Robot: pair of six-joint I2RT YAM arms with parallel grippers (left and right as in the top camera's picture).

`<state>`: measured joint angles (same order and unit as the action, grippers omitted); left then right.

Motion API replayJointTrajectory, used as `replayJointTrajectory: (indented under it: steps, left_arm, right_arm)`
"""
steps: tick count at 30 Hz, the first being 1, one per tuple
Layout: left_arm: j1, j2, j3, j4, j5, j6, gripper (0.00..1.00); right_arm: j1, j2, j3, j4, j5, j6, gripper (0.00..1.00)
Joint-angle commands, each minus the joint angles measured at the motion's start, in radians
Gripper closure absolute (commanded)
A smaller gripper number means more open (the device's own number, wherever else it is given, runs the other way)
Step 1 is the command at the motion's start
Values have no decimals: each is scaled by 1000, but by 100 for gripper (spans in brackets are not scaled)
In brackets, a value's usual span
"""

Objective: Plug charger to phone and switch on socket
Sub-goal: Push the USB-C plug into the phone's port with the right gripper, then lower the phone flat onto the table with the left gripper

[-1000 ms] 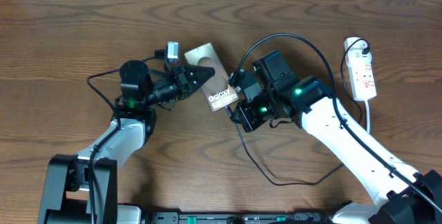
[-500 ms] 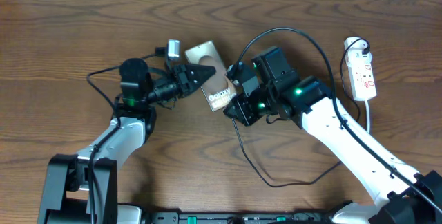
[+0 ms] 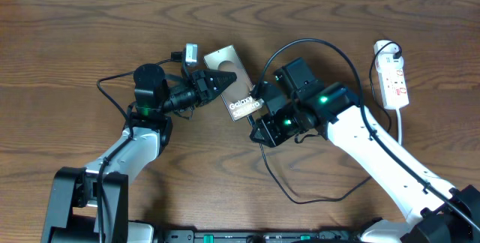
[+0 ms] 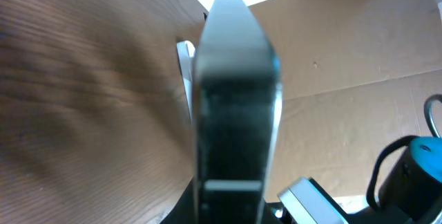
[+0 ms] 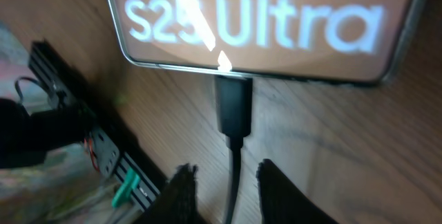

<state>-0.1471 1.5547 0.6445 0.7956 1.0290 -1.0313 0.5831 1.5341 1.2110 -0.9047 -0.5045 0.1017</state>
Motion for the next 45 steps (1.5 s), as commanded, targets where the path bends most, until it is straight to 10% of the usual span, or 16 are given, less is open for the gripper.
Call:
replayJointTrajectory:
  steps: [1, 7, 34, 45]
  left_arm:
    - [-2, -6, 1, 14, 7, 10, 92]
    - [-2, -6, 1, 14, 54, 9, 93]
    - [-54, -6, 1, 14, 168, 11, 93]
    - [-54, -6, 1, -182, 11, 97, 93]
  right_arm:
    - [30, -6, 19, 31, 15, -1, 77]
    - [36, -6, 19, 75, 109, 35, 99]
    - [58, -6, 19, 362, 109, 112, 99]
    - [47, -49, 19, 128, 110, 111, 62]
